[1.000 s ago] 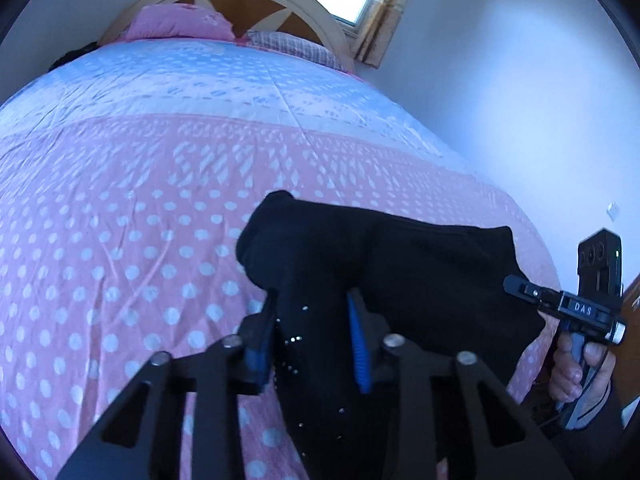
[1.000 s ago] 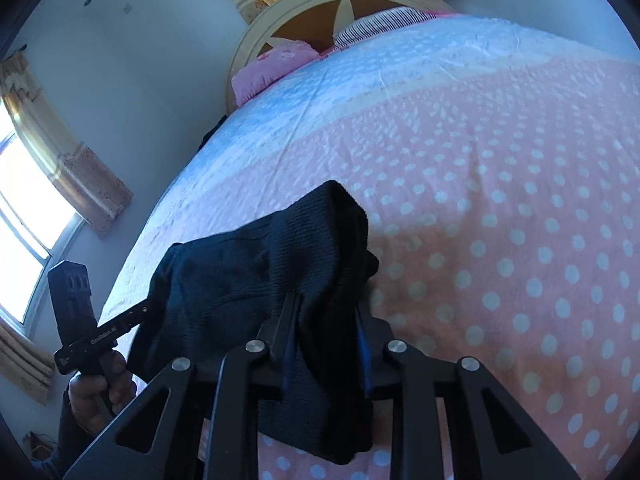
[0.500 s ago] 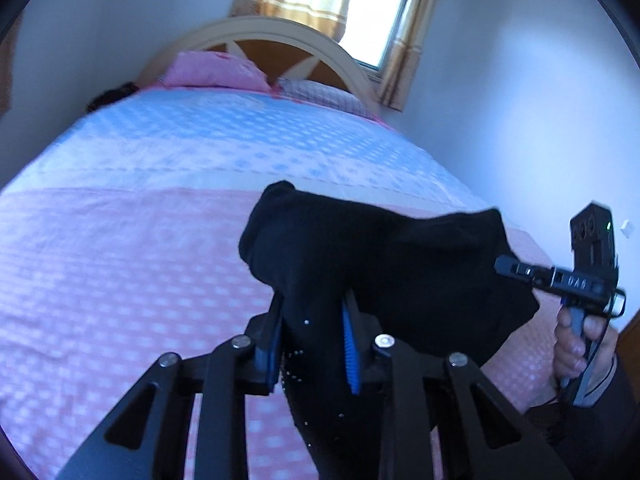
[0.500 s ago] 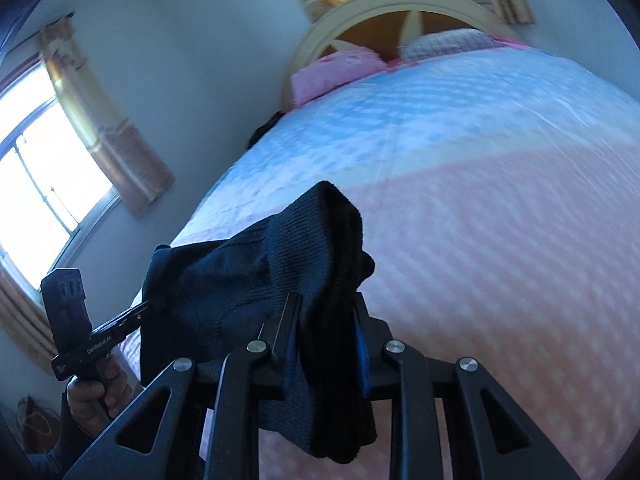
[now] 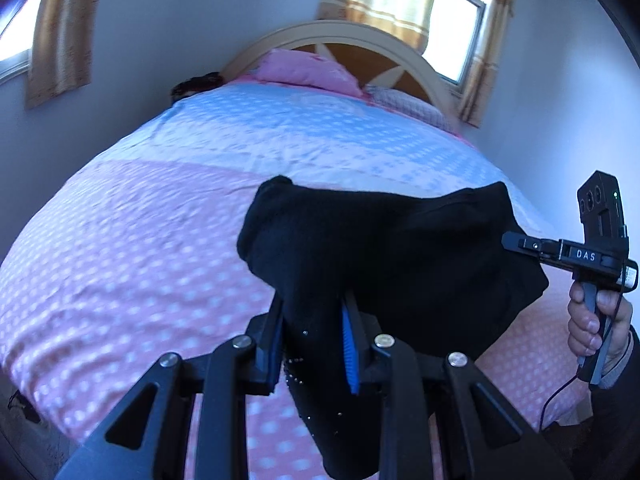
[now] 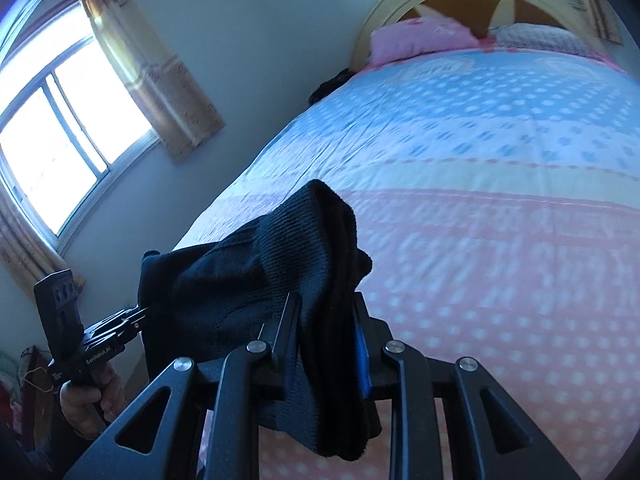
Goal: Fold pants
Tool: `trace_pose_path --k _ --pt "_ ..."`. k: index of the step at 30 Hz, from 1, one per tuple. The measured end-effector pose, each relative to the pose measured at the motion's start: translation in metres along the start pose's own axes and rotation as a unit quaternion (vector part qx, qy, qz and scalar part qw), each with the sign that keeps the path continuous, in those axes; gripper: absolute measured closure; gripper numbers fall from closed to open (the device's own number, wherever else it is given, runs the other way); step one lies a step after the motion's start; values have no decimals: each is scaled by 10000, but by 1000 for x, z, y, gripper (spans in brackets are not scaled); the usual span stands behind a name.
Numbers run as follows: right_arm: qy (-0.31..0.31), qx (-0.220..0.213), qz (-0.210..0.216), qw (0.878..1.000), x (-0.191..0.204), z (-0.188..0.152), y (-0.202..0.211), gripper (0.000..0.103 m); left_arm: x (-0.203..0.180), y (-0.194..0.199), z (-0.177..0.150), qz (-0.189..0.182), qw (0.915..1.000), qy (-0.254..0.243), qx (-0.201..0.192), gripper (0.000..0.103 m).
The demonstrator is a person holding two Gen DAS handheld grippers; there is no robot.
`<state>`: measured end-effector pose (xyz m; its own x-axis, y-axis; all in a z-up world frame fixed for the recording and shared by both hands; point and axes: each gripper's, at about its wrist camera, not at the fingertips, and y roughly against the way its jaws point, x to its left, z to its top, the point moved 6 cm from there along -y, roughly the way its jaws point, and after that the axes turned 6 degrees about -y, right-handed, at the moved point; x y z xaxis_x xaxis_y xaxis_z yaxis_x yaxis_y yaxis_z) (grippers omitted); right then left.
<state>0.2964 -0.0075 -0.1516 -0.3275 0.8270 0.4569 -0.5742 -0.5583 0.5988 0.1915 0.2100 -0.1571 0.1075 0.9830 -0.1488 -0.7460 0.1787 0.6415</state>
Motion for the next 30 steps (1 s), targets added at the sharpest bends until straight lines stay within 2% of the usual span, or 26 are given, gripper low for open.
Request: trace_pose_path --k 7,10,14,18,22,30 --pt "-15 374 -66 9993 17 -10 -54 79 39 -14 -28 52 9990 408 187 77" --pt "-90 490 -160 9986 10 -12 -68 79 38 -18 -35 104 9993 306 174 76" --pt "-210 587 -196 9979 -1 -16 -77 79 38 -20 -34 362 9992 102 125 64" --pt "-282 621 -240 9974 -7 -18 -81 77 38 -25 -34 600 9981 -139 94 61" --pt "-299 618 -348 9970 -12 -18 -86 76 39 -26 -32 847 9958 -328 57 51" --pt "-277 623 -508 9964 -21 -20 -92 76 49 -30 -34 961 9951 -233 24 33"
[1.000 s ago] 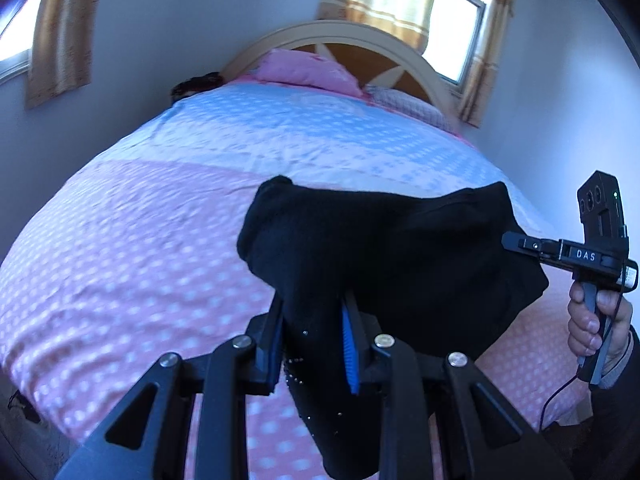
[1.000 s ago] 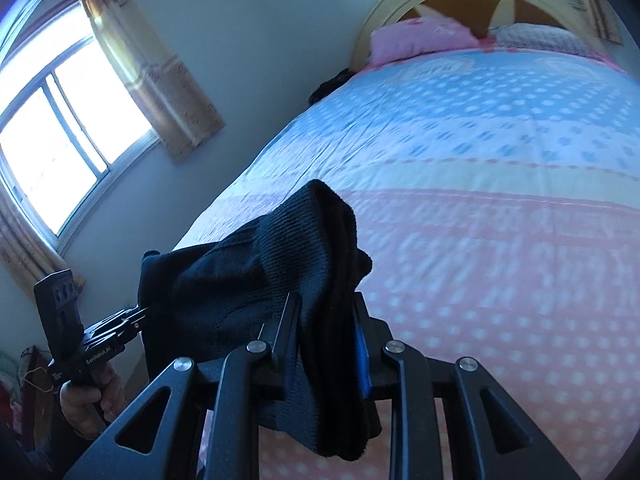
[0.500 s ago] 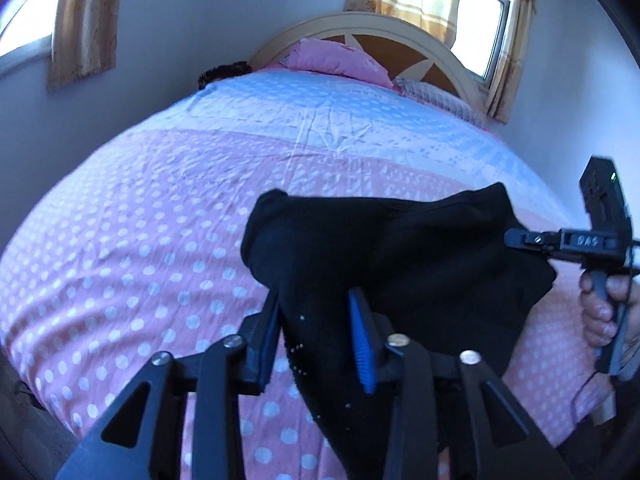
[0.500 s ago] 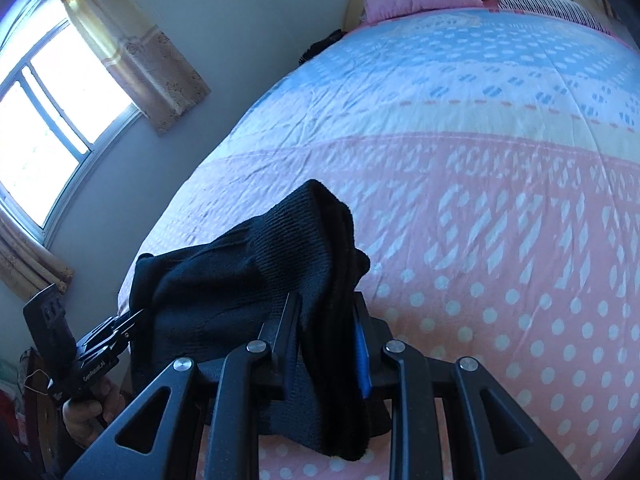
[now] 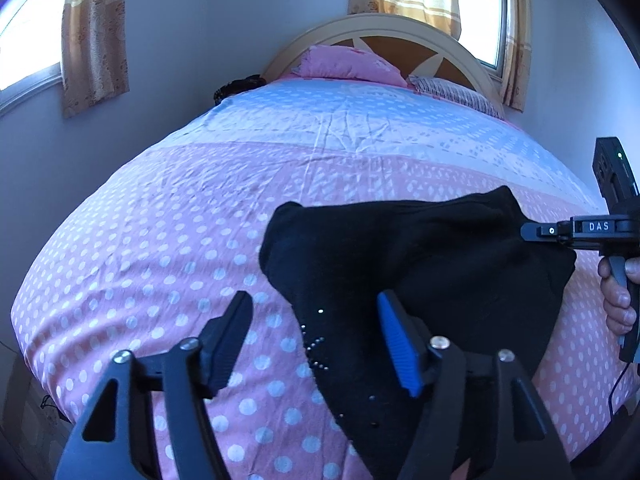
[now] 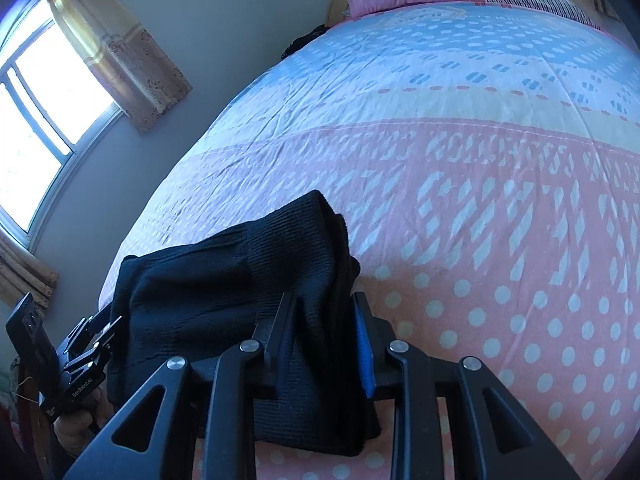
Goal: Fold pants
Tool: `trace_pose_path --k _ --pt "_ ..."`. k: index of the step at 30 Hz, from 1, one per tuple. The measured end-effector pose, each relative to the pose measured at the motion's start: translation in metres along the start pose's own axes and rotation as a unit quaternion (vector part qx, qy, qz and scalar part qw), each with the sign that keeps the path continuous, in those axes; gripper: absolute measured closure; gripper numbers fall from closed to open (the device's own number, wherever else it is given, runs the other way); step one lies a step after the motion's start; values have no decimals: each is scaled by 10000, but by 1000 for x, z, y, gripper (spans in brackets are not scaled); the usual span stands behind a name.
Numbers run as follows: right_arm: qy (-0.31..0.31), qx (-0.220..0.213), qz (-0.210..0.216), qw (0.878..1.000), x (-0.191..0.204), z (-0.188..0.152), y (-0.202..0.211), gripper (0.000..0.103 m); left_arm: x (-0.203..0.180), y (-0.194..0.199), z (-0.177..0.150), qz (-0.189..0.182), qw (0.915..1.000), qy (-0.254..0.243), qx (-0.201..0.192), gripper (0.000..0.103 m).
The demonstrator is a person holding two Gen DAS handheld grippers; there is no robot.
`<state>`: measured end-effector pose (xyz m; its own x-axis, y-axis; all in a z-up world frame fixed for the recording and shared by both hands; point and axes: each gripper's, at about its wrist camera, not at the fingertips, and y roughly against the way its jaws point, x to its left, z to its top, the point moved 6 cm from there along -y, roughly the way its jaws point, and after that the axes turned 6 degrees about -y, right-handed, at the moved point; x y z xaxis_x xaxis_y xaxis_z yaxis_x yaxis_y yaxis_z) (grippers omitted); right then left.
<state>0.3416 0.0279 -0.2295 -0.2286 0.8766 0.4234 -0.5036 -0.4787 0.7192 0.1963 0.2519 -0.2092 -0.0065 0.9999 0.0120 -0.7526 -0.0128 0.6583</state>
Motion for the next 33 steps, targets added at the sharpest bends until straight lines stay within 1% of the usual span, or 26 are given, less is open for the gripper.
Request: trace_pose_path --k 3,5,8,10,12,14,16,17,19,20,22,23,24,26,27,29,33 --pt "45 -21 -64 10000 1 0 -1 75 2 -1 -1 9 10000 60 -9 30" --pt "79 -33 -107 9999 1 -1 -2 75 2 -1 -3 64 9999 87 -14 23" --pt "104 -60 -193 9997 0 -1 -2 69 5 -2 -4 89 9999 127 -15 18" --pt "66 -60 -218 9997 -3 -1 -3 62 8 -3 -4 126 9998 168 6 13" --pt "36 -75 -267 9996 -5 0 -2 56 9 -3 -5 130 9997 193 21 11" --pt "27 -118 -360 9993 -8 0 -1 50 10 -3 -6 185 9996 193 51 4" --pt "4 -195 -469 9987 -10 1 4 44 13 -1 -6 226 9995 217 76 2" --pt "0 -251 -530 9983 -10 1 8 44 13 0 -6 225 9994 224 100 2" --pt "28 -457 -836 9955 -10 0 22 43 14 8 -4 323 9991 212 145 2" --pt "76 -612 -1114 9919 -8 0 33 43 15 15 -2 418 9988 211 110 2" --pt "196 -865 -1443 9856 -1 -2 54 43 14 36 5 552 9981 252 -92 2" --pt "270 -997 -1506 9832 6 -4 66 43 14 45 9 573 9977 300 -183 2" --pt "393 -1171 -1506 9808 18 -10 82 43 13 54 11 578 9974 341 -266 2" --pt "587 -1382 -1459 9778 35 -21 102 40 10 76 18 611 9959 442 -491 0" --pt "707 -1495 -1400 9762 46 -29 113 40 8 90 22 606 9951 482 -621 0" --pt "973 -1731 -1300 9714 70 -47 137 39 3 107 25 599 9939 520 -759 0" --pt "1444 -1974 -1183 9624 106 -73 166 38 -6 135 30 569 9918 566 -998 0"
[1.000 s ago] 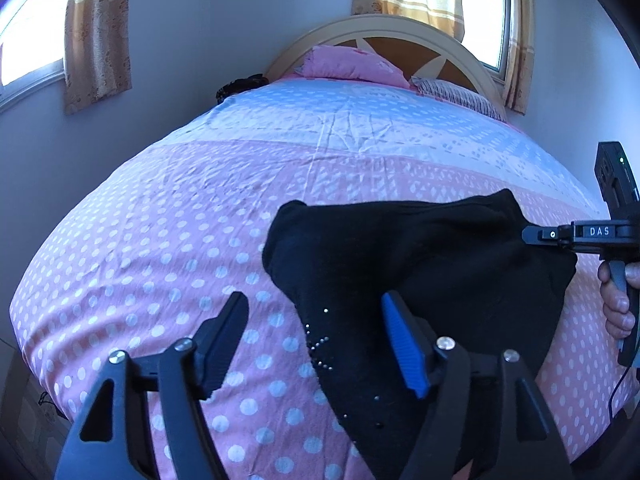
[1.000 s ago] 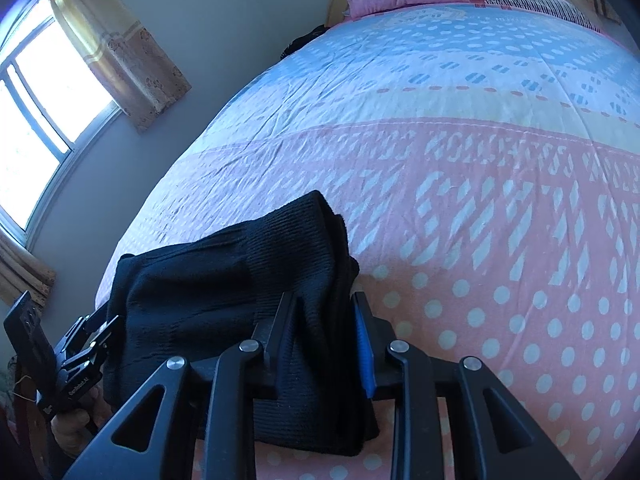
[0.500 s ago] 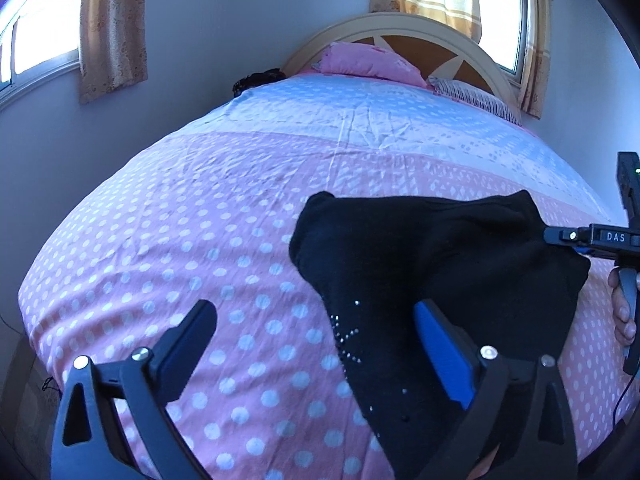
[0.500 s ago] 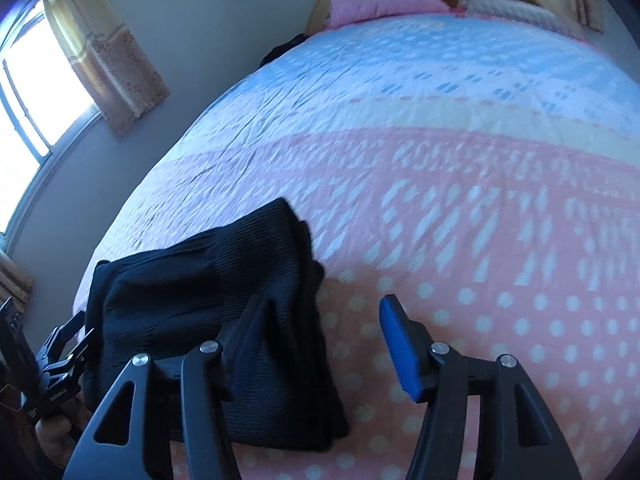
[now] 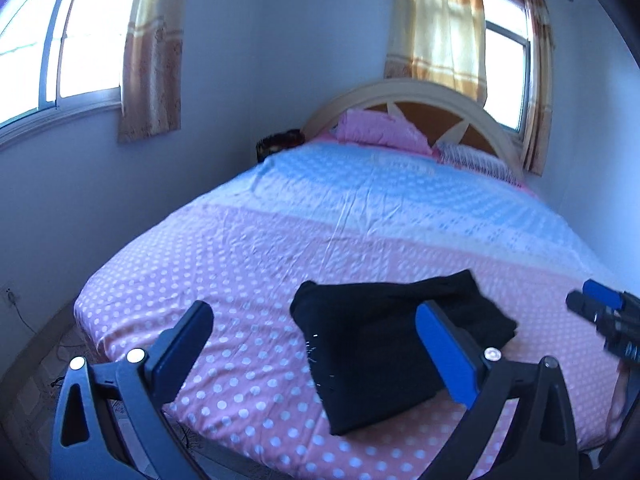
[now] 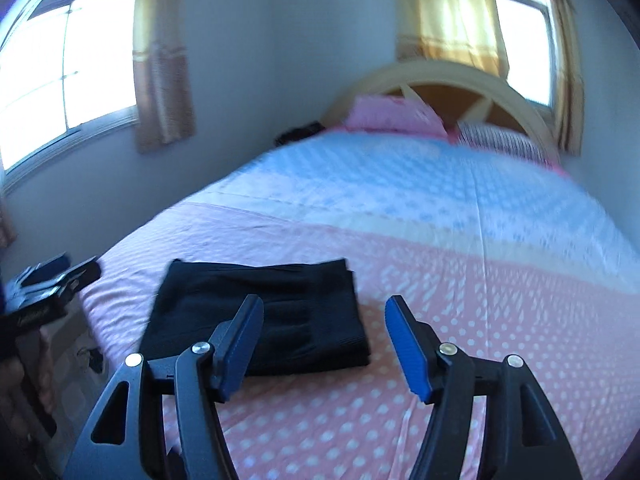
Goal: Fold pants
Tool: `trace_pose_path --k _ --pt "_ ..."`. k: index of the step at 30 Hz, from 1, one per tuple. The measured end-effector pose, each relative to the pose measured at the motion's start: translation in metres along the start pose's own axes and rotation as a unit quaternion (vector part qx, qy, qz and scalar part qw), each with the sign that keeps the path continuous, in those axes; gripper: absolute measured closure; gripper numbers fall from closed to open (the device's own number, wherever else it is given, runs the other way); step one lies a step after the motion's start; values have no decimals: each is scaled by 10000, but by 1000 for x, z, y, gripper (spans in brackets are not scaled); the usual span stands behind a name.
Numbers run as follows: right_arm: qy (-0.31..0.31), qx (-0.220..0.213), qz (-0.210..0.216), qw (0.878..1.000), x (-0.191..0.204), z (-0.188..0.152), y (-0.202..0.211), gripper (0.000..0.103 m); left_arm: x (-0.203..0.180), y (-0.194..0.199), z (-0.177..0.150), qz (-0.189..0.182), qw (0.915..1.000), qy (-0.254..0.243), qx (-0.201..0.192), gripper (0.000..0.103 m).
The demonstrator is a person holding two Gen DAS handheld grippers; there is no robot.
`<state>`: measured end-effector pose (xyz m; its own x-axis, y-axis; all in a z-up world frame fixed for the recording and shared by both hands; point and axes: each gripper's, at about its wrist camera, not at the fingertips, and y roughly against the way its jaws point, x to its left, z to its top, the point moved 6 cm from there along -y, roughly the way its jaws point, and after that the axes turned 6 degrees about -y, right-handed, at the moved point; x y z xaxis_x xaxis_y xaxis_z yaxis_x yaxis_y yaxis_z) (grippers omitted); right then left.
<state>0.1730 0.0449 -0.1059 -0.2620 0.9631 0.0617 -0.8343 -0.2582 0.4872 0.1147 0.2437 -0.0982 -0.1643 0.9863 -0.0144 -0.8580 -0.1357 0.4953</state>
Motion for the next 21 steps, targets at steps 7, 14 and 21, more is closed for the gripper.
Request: trace_pose_path --k 7,14,21 --pt "194 -243 128 9994 17 2 36 36 -14 35 11 -7 9989 -140 -441 0" --pt "162 -408 190 9989 22 5 51 36 -22 46 14 20 9981 -208 -584 0" --pt "138 -384 223 9989 21 2 51 36 -24 46 13 28 9980 -223 -586 0"
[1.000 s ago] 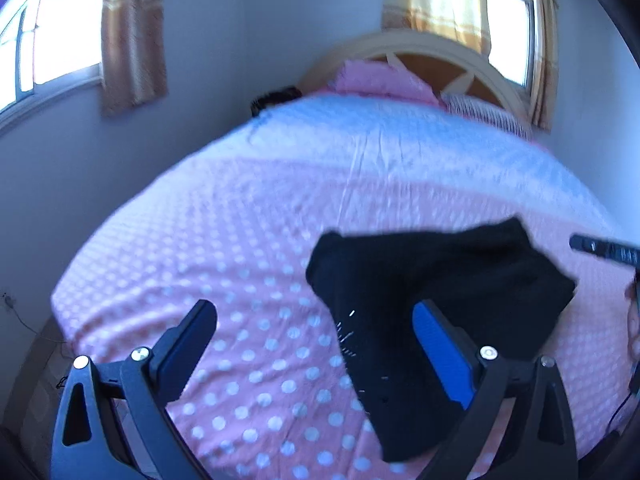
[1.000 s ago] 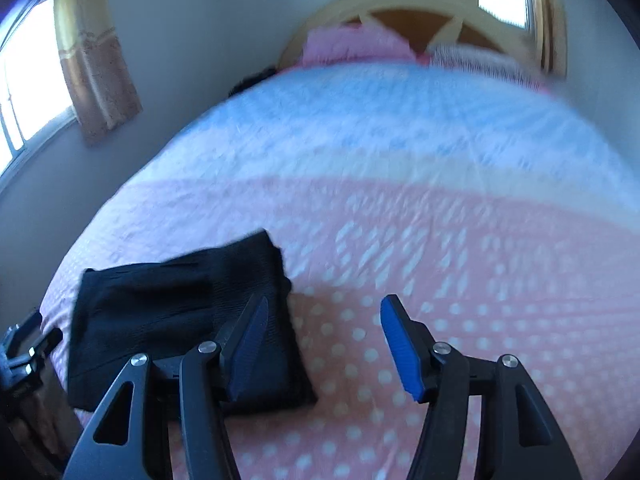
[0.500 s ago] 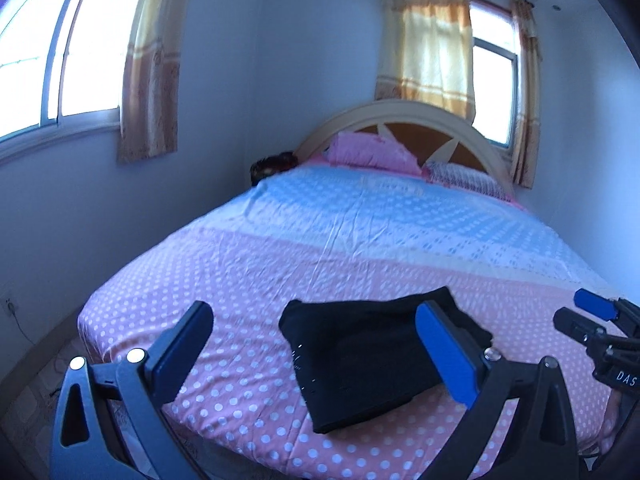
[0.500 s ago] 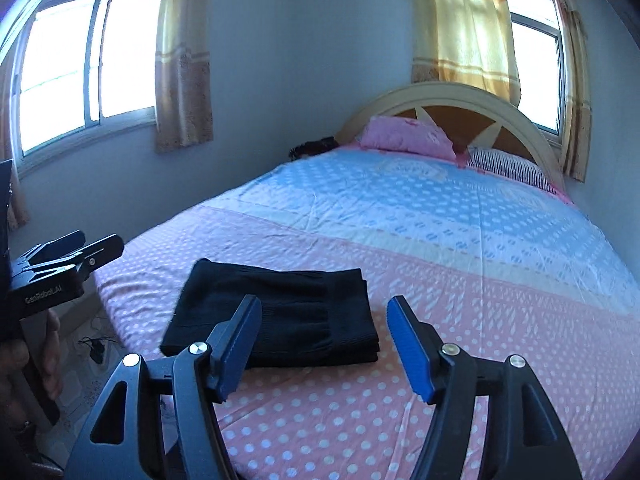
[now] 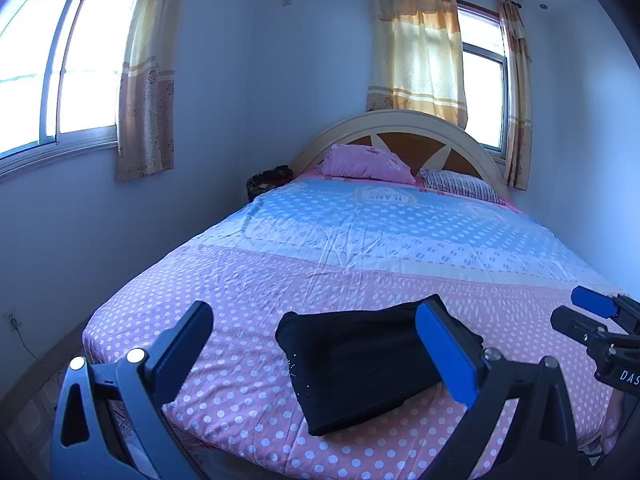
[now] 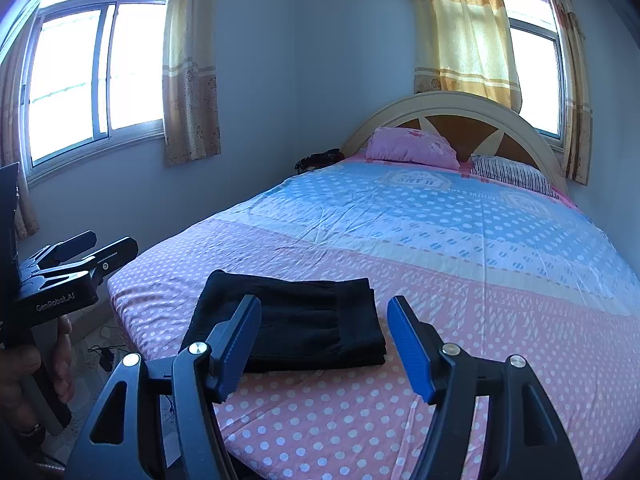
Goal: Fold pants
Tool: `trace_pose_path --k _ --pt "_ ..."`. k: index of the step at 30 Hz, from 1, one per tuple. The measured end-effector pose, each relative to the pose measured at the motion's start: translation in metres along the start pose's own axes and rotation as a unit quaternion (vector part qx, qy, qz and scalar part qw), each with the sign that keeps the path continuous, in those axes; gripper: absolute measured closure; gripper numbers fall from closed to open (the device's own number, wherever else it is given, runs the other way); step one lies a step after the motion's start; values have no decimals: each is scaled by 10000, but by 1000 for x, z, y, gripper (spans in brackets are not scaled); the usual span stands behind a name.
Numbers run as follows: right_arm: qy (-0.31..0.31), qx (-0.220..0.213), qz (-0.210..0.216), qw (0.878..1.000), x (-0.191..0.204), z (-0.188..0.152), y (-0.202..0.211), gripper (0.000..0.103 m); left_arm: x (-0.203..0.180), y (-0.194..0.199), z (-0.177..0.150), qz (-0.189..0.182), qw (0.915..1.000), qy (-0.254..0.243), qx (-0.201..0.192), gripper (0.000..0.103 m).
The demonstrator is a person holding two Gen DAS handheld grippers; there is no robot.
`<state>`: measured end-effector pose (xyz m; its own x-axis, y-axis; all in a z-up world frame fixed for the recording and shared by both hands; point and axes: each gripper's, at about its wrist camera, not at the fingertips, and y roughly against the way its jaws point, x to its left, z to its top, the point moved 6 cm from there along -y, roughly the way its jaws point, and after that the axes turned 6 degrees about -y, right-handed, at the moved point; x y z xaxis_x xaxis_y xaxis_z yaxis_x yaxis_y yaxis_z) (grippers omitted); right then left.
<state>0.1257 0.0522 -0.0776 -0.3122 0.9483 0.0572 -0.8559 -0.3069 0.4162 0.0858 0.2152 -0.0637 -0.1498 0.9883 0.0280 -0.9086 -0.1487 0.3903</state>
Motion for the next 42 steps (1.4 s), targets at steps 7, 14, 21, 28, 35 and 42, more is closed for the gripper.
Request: trace_pose_path --k 7,14,21,28,35,42 --pt "-22 8 8 10000 -2 -1 1 36 -2 -2 -2 25 10000 -26 46 0" --pt "-40 9 18 10000 -2 -3 -1 36 -5 -2 -4 28 9999 -68 73 0" --pt "-37 8 15 10000 -2 -3 -1 36 -7 -1 -4 34 9999 -120 81 0" --pt "-68 39 -19 10000 -2 -7 -4 36 -8 -2 -5 45 9998 -144 103 0" --pt "-91 47 -37 9999 -1 -9 -4 36 -10 -3 -7 34 9998 -177 112 0" --pt "-131 -21 -29 9999 -1 -8 -2 36 -12 -5 -8 53 9996 -260 135 0"
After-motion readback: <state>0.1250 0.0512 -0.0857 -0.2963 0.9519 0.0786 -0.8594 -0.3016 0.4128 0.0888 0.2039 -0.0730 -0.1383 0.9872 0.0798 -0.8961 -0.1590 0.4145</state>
